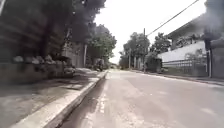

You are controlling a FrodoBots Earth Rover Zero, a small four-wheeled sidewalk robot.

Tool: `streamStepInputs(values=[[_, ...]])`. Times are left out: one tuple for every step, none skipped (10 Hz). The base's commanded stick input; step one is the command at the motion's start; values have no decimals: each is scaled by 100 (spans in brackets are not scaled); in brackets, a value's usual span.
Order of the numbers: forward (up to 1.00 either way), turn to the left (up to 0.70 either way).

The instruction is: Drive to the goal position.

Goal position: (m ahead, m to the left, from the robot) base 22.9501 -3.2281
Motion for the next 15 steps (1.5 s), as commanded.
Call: streamStepInputs(values=[[70, -30], [70, -35], [70, -35], [70, -25], [70, 0], [70, 0], [70, 0], [70, 0], [70, 0], [70, 0], [70, 0], [70, -9], [70, -27], [70, -33], [70, -34]])
